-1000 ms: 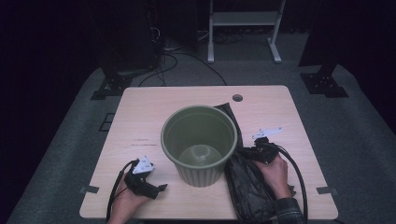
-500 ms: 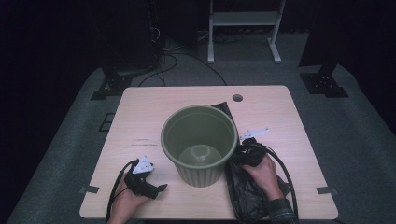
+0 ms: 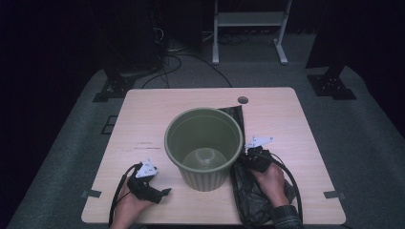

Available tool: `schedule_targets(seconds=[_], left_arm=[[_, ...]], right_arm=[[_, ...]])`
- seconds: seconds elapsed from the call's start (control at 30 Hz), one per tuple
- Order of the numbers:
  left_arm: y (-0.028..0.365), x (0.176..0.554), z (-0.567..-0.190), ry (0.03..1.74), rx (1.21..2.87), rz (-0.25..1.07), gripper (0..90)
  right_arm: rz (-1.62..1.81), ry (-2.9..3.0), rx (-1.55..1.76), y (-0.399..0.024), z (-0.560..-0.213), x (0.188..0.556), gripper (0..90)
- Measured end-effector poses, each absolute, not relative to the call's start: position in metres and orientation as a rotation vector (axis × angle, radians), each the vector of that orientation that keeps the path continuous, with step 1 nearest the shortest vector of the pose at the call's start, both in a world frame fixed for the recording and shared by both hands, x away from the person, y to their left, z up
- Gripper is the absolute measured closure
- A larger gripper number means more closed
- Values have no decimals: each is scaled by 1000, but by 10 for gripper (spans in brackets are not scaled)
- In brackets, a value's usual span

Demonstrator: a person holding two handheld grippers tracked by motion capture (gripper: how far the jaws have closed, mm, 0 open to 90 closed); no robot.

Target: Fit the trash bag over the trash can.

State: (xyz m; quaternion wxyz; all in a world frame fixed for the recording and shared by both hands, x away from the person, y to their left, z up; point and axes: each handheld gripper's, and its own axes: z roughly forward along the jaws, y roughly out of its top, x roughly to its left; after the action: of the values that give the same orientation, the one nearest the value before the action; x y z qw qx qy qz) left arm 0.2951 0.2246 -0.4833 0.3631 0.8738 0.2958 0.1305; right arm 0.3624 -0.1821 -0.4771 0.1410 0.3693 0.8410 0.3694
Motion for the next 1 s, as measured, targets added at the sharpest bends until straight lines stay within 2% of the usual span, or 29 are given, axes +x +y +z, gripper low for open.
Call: schedule_targets(seconds=[0.07,0.33,1.0], left_arm=[[225,295,-483,762,2249,336,0],[225,295,-483,761,2249,335,0],[225,295,-483,762,2250,336,0]], right_arm=[[1076,2453,1059,-186,-477,363,890],[1179,2518,1044,-200,-473,357,895],[1501,2525,849,-225,-411,327,895]])
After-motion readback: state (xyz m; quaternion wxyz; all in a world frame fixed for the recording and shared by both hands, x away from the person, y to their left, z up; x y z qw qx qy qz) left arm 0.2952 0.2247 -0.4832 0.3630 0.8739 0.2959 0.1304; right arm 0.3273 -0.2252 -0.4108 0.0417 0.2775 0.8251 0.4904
